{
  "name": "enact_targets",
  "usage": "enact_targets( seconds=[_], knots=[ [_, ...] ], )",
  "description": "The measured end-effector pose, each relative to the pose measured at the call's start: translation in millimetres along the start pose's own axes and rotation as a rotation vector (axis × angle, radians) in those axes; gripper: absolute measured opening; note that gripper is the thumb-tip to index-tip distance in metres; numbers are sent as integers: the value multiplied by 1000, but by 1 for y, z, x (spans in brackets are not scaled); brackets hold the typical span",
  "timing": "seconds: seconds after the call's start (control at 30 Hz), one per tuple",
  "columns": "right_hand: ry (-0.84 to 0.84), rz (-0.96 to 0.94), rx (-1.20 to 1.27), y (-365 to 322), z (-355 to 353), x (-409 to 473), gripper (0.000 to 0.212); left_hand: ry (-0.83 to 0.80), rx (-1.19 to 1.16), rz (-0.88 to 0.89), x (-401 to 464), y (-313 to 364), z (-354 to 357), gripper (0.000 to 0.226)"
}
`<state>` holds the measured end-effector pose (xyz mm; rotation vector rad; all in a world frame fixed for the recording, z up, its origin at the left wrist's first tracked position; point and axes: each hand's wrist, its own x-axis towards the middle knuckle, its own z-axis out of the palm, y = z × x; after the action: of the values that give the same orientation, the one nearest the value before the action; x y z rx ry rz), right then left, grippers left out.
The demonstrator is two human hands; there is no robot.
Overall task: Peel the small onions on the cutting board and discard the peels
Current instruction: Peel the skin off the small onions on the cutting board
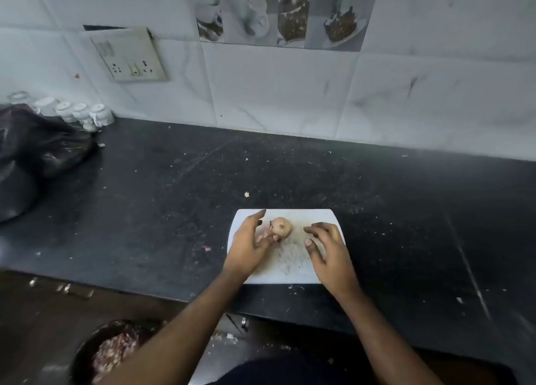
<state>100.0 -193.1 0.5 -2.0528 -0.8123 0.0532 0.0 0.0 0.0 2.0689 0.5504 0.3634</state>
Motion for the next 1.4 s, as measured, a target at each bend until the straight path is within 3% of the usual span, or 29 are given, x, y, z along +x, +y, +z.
enact_targets(
  seconds=[0.1, 0.27, 0.37, 0.53, 0.67, 0.87, 0.97, 1.2, 1.3, 1.4],
  knots=[
    [-149, 24, -9, 5, 8, 10, 39, -43, 3, -85, 10, -3, 3, 69],
    [-252, -12, 22, 5, 43, 33, 57, -103, 37, -127, 21, -3, 25, 74],
    [-317, -51, -60, 15, 60, 37, 55, -4, 22, -107, 21, -15, 36, 61],
    [-134, 3, 37, 30, 61, 38, 47, 53, -85, -73, 24, -26, 42, 45],
    [-80, 4, 71, 30, 61, 33, 38, 126, -256, -96, 20, -34, 42, 21],
    [-52, 39, 46, 31, 65, 31, 54, 209, -327, -57, 19, -35, 41, 9],
    [-9, 86, 54, 23, 64, 17, 52, 261, -363, -56, 15, -38, 37, 9],
    [30, 106, -1, 1, 60, -33, 46, 23, -84, 112, -17, -39, 36, 34],
    [80, 98, 1, -4, 61, -56, 45, 18, 27, 197, -39, -37, 32, 48],
    [133, 59, -18, -8, 64, -71, 43, 8, 78, 285, -50, -37, 30, 47]
  ],
)
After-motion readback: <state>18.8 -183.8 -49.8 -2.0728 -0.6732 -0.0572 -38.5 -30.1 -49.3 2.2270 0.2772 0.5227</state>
